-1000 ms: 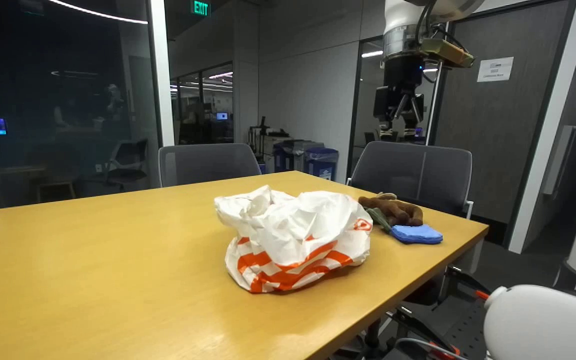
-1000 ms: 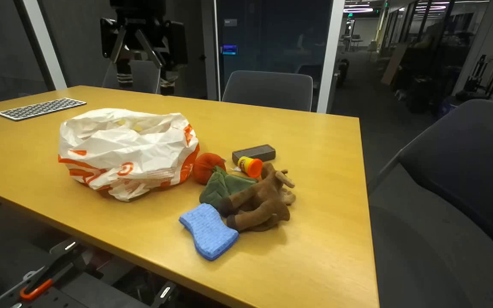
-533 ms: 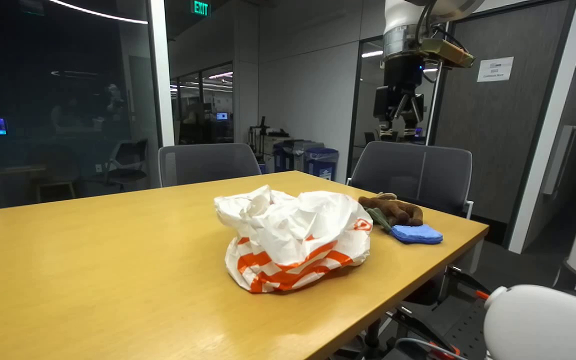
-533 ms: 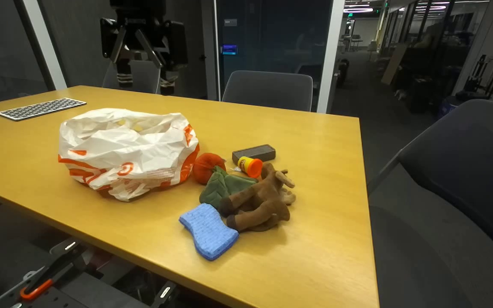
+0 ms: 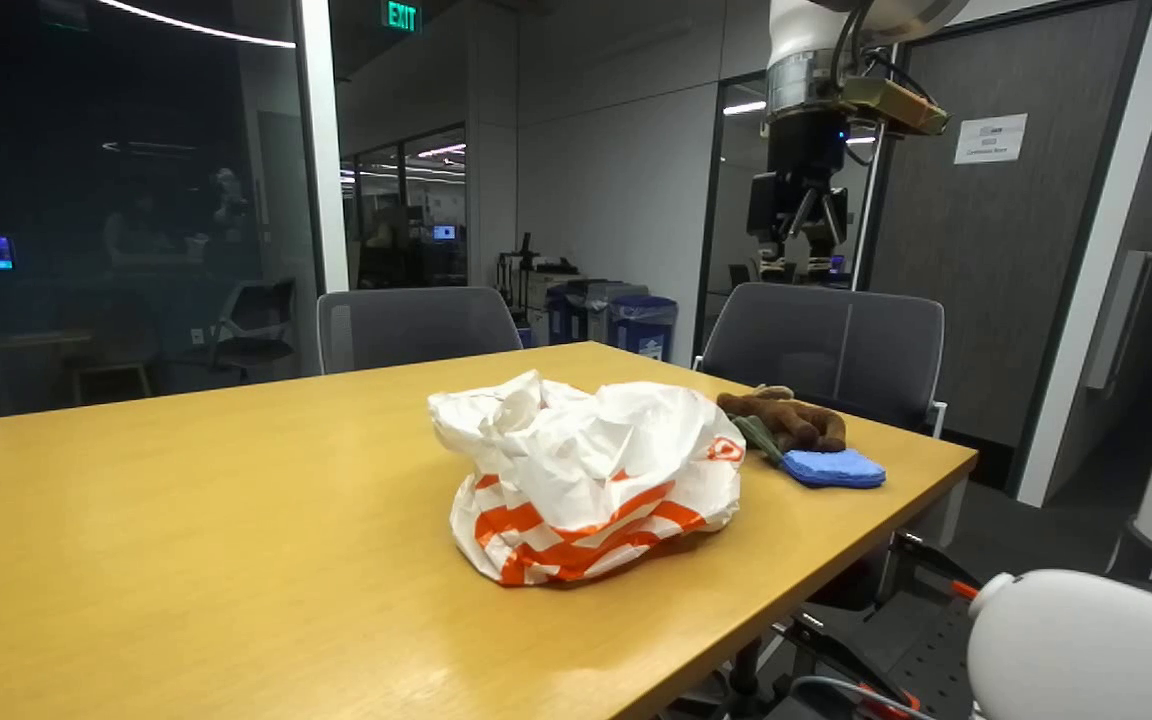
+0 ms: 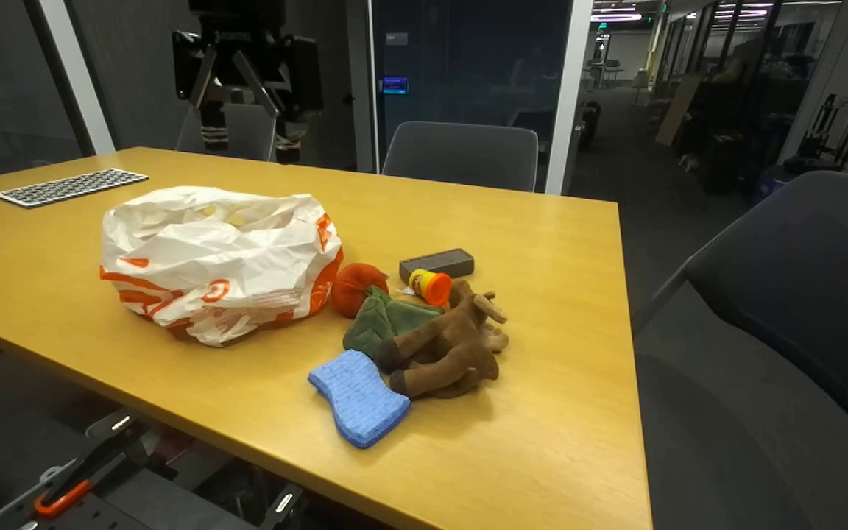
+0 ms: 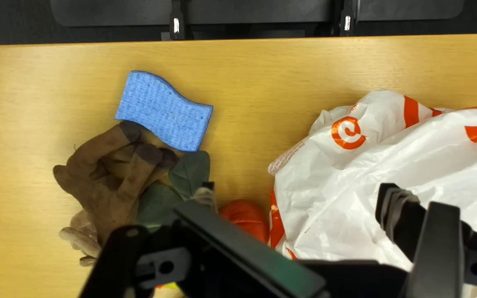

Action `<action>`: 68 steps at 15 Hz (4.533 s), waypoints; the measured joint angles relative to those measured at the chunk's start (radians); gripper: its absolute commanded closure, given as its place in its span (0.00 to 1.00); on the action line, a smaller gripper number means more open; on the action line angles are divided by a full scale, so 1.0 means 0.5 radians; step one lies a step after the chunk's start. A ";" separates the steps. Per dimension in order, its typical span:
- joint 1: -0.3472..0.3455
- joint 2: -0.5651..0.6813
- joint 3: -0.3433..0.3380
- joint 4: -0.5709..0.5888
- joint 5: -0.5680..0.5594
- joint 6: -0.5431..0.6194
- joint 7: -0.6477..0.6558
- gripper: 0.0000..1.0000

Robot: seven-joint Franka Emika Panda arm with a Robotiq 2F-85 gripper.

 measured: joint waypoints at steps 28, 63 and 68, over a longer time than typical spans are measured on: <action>0.742 0.645 0.419 -0.425 0.522 1.726 -0.410 0.00; -0.258 0.216 0.596 -0.385 -1.032 1.841 -0.081 0.99; -0.240 0.030 0.754 -0.383 -1.240 1.086 0.224 1.00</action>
